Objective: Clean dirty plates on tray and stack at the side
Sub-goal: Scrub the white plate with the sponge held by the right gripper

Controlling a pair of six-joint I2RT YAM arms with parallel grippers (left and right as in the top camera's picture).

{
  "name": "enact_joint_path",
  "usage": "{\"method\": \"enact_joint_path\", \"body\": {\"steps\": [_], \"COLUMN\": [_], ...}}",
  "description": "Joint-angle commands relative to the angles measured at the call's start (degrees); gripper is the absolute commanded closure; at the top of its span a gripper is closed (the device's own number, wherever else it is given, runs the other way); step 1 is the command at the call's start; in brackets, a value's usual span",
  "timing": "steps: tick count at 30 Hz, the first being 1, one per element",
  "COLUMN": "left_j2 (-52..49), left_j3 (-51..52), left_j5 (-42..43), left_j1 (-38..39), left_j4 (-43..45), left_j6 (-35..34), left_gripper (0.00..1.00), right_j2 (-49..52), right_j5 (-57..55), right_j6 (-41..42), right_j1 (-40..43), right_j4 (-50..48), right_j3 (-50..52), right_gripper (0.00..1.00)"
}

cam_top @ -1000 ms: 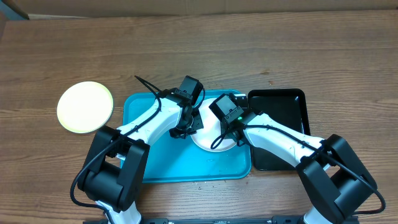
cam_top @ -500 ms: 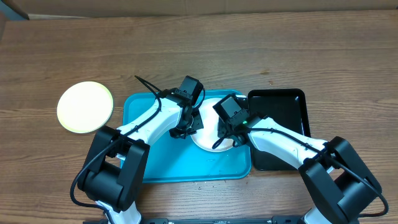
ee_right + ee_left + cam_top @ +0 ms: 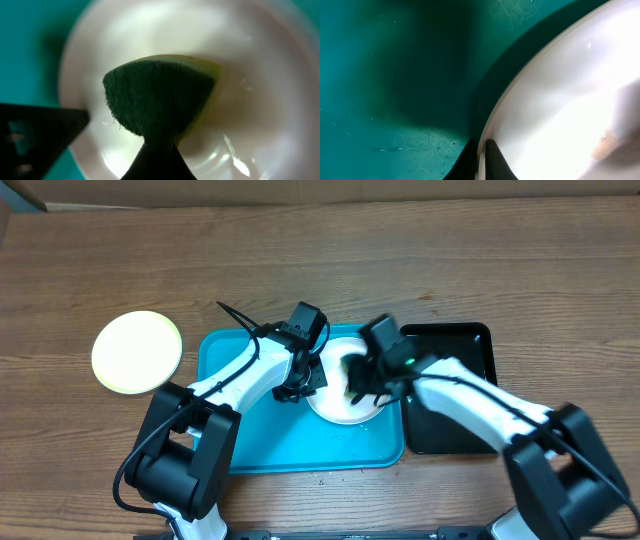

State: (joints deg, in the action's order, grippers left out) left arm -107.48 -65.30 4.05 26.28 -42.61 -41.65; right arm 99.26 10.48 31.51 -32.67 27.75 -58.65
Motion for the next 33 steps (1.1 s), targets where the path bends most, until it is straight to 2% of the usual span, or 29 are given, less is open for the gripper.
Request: {"method": "enact_joint_path", "body": {"steps": [1,10,18,23,29,33], "left_j2": [-5.0,-5.0,-5.0,-5.0,-5.0,-5.0], "left_j3": [3.7,3.7,3.7,3.7,3.7,3.7], "left_j5": [-5.8,-5.7,-5.5,-5.5,-5.5,-5.5], "left_j1": [0.3,0.3,0.3,0.3,0.3,0.3], "left_j4": [-1.9,-1.7,-1.5,-1.5,-1.6,-1.6], "left_j6": [-0.5,-0.6,-0.6,-0.6,-0.6,-0.6], "left_gripper": [0.96,0.96,0.96,0.96,0.95,0.96], "right_j2": [-8.1,-11.1,-10.3,-8.5,-5.6,-4.2], "right_j5": [2.1,5.3,9.3,9.7,19.0,19.6], "right_j6": [-2.0,-7.8,-7.3,-3.5,-3.4,-3.4], "right_j1": [5.2,11.9,8.8,7.2,7.0,6.0], "right_j4": [1.5,8.0,7.4,3.3,-4.7,-7.8], "right_j3": [-3.8,-3.6,-2.8,0.5,4.5,5.5], "right_gripper": [0.96,0.96,0.96,0.96,0.96,0.96]}}
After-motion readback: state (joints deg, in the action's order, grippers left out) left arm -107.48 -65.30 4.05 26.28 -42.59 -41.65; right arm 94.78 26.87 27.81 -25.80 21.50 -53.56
